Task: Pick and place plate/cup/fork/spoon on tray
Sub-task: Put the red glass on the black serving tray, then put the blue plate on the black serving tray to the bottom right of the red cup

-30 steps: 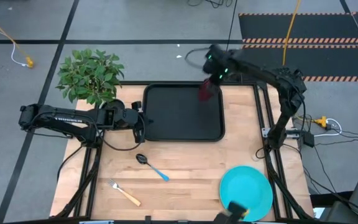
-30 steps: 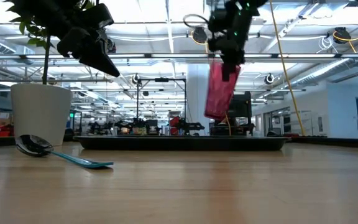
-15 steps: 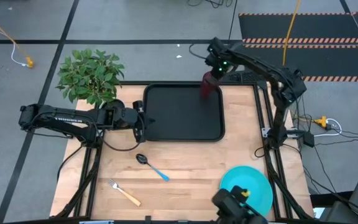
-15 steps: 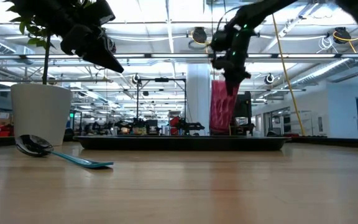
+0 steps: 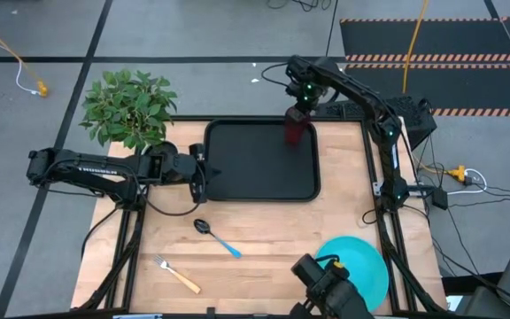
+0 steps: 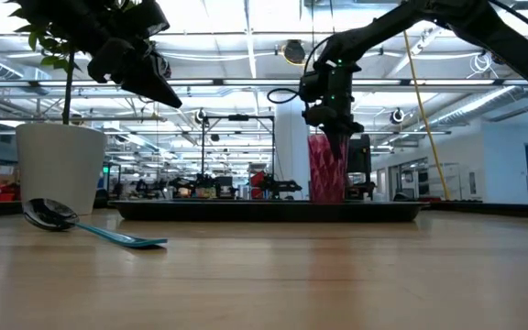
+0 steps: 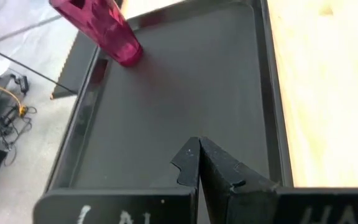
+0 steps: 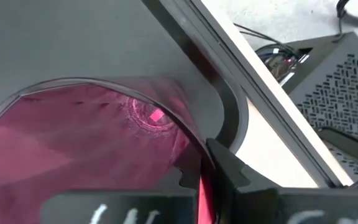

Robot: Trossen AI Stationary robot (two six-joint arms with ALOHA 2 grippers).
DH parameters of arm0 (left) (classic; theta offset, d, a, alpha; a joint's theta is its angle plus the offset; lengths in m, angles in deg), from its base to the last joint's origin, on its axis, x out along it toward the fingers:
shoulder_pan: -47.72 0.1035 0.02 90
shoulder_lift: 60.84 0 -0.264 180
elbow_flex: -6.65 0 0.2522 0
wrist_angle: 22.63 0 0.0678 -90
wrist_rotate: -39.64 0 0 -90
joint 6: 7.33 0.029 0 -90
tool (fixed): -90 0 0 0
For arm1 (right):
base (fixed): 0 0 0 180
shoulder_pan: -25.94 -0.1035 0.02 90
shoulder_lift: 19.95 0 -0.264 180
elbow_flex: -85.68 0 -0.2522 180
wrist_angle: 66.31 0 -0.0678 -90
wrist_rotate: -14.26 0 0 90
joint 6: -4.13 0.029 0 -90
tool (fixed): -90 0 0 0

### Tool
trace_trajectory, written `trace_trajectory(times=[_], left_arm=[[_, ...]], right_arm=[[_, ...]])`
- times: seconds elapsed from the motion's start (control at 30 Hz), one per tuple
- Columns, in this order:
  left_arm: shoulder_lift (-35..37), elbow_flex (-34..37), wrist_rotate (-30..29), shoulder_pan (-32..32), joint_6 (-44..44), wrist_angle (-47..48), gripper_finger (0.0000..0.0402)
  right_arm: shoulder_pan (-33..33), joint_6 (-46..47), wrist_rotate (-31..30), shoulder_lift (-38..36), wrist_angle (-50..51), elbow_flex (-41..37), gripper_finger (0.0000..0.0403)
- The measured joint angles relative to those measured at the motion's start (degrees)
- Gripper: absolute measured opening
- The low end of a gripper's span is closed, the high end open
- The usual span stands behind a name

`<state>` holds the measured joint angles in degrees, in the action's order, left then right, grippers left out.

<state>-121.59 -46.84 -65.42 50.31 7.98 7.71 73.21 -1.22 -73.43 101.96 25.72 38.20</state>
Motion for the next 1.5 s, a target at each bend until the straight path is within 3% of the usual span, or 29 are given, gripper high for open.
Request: trace_trajectory(times=[0.4,0.77,0.97,1.3,1.5], left_arm=[[0.00,0.02,-0.01,0.00,-5.14,6.15,0.0010],[0.00,0.02,-0.01,0.00,-7.01,7.72,0.0010],[0.00,0.02,-0.01,0.00,-6.97,7.72,0.0010],[0.02,0.02,-0.03,0.00,-6.86,7.65,0.0010],[0.02,0.02,-0.03,0.00,-6.66,7.65,0.0010]], right_arm=[[0.67,-1.87,-0.78,-0.15,-1.41,-0.25,0.0027],[0.63,-2.94,-0.90,-0.39,-3.20,-0.31,0.0139],[0.25,-1.98,-0.73,-3.35,-3.69,-0.31,0.0180],[-2.01,1.19,-0.65,-12.48,2.68,-0.31,0.0192],[-8.11,4.49,-0.53,-18.76,11.75,-0.38,0.0192]])
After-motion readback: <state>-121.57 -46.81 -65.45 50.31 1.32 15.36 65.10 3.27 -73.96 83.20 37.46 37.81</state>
